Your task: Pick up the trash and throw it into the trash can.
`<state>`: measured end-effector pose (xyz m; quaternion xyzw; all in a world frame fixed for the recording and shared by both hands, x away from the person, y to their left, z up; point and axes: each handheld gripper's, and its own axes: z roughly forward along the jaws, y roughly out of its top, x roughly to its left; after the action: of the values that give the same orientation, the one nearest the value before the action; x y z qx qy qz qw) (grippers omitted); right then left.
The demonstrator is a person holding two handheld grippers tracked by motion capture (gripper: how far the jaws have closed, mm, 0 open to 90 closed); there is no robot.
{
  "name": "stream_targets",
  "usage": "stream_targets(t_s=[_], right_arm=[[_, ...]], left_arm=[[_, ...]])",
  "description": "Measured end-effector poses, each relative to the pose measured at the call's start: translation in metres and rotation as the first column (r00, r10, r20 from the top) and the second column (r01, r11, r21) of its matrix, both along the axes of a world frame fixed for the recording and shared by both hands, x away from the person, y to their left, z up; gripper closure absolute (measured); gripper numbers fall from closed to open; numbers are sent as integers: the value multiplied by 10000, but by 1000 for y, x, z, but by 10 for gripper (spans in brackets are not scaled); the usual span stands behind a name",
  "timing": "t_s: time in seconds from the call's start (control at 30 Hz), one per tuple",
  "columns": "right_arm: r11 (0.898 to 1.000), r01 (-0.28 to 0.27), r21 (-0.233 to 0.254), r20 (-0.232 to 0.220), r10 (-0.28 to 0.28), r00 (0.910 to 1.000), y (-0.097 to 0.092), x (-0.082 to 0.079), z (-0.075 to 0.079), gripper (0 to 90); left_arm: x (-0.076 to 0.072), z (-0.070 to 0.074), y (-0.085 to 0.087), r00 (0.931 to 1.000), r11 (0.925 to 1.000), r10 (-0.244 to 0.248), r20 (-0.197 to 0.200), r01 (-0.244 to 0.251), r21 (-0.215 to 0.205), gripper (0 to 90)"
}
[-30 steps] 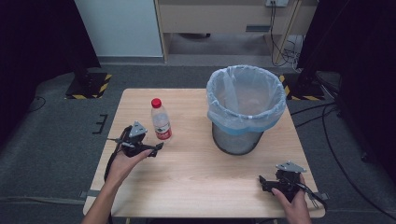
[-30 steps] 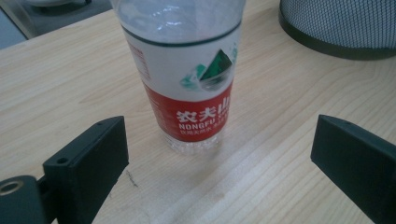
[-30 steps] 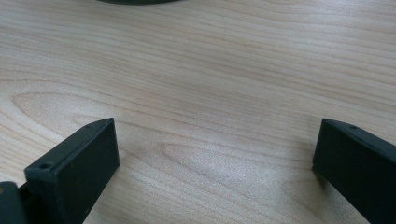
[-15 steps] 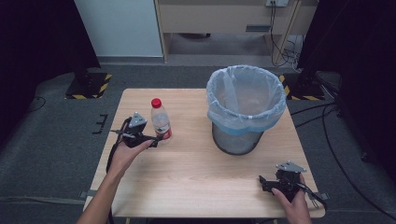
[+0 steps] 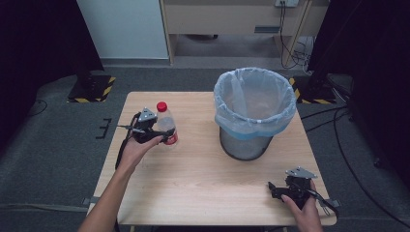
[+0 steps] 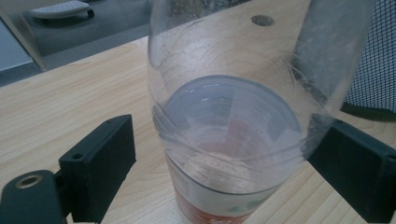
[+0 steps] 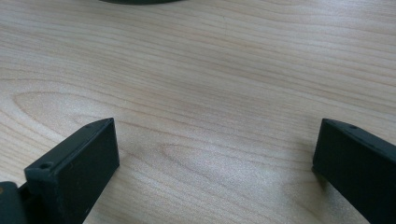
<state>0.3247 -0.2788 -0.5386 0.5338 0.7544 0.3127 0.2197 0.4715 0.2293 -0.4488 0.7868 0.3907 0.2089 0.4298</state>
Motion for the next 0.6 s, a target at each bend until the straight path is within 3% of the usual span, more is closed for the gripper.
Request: stream_targets(t_s=[0.2, 0.4, 0.6], right_arm=[[10000, -2, 1, 1, 2, 10000, 0, 0, 0, 3], [10000, 0, 3, -2, 0, 10000, 0, 0, 0, 3], [10000, -1, 3, -2, 1, 10000, 0, 0, 0, 3]], left_arm=[[3, -5, -1, 9998, 9997, -174, 0, 174, -195, 169], [3, -7, -4, 9994, 9995, -308, 136, 307, 65, 245], [-2, 3, -4, 9978, 9993, -360, 558, 356, 67, 272]])
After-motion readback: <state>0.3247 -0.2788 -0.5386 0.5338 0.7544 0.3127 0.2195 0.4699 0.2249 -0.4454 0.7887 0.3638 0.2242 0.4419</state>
